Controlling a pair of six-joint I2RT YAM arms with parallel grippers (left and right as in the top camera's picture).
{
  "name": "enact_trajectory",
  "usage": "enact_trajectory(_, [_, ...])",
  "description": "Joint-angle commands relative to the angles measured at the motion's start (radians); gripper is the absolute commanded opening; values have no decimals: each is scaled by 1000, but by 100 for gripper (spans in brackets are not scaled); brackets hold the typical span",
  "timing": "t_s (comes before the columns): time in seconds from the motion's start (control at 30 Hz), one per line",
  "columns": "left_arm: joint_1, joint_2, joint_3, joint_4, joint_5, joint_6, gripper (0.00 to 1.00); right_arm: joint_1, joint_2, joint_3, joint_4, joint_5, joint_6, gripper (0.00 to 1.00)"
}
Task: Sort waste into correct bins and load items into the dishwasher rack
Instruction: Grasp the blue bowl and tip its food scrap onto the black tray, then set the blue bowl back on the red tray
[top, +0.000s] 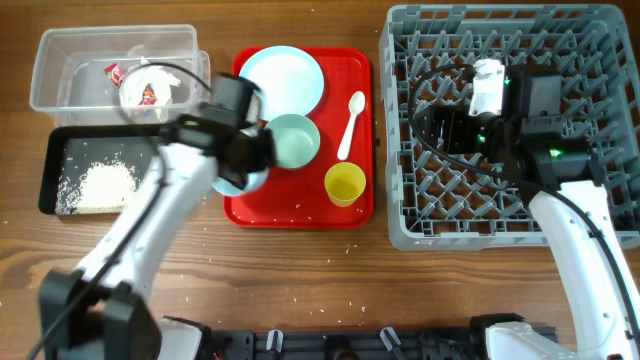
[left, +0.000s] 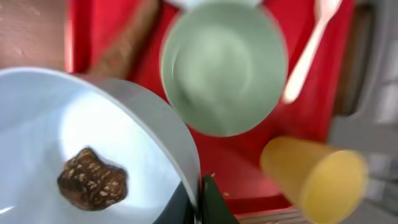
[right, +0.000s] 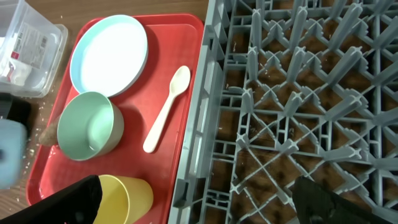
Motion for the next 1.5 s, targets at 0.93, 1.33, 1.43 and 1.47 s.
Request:
enact_trajectory(0.93, [992,380,17,-196,1416,533,4,1,11,26,9,-17,10,100])
enact_trajectory(1.33, [660,58,17,-231,1305,608,4,1,11,26,10,-17,10,100])
enact_trajectory(1.43, [512,49,17,-231,1084,601,4,1,11,26,10,-17,10,100])
enact_trajectory(1.47, [463,49,17,-231,1007,601,4,1,11,26,10,-17,10,100])
